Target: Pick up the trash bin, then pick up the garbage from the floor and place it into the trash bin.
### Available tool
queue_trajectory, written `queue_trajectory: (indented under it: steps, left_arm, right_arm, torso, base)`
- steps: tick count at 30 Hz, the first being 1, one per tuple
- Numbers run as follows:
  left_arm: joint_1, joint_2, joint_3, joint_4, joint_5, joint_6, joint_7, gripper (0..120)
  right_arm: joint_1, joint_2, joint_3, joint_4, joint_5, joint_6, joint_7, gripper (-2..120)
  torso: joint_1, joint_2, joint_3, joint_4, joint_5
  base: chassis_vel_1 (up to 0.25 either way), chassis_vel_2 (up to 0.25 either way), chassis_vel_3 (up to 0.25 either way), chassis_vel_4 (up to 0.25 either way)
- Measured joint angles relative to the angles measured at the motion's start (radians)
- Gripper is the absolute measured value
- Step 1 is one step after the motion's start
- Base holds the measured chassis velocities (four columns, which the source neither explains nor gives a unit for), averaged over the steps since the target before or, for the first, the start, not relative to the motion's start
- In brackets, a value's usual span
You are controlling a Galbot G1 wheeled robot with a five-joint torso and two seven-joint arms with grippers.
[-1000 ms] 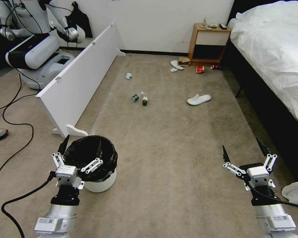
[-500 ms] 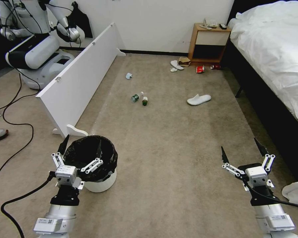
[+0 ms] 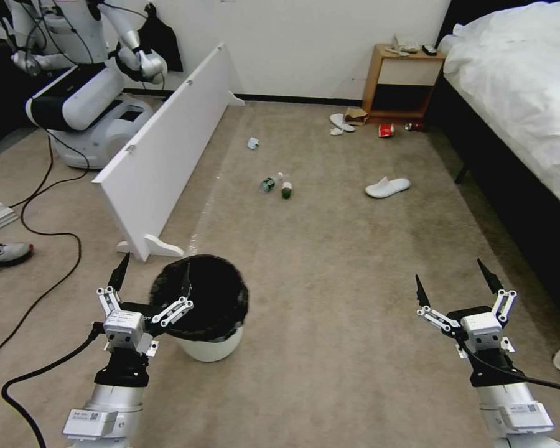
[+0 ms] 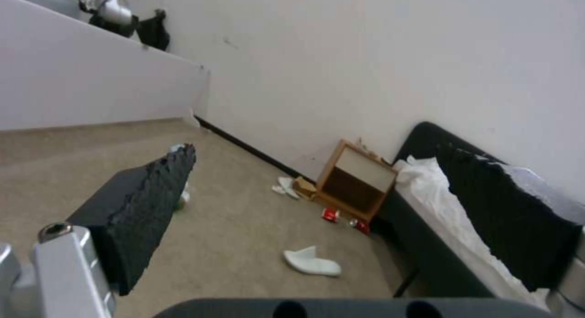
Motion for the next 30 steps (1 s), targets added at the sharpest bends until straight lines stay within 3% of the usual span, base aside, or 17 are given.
queue_trajectory:
  steps: [30]
  left_arm:
    - [-0.005, -0.001, 0.002, 0.016, 0.002, 0.000, 0.005, 100]
  right_arm:
    - [0.002, 0.000, -0.004, -0.001, 0.026, -0.028, 0.001, 100]
  torso:
    - [0.000, 0.000, 0.000, -0.0001, 0.0005]
  base:
    - [0.004, 0.005, -0.004, -0.005]
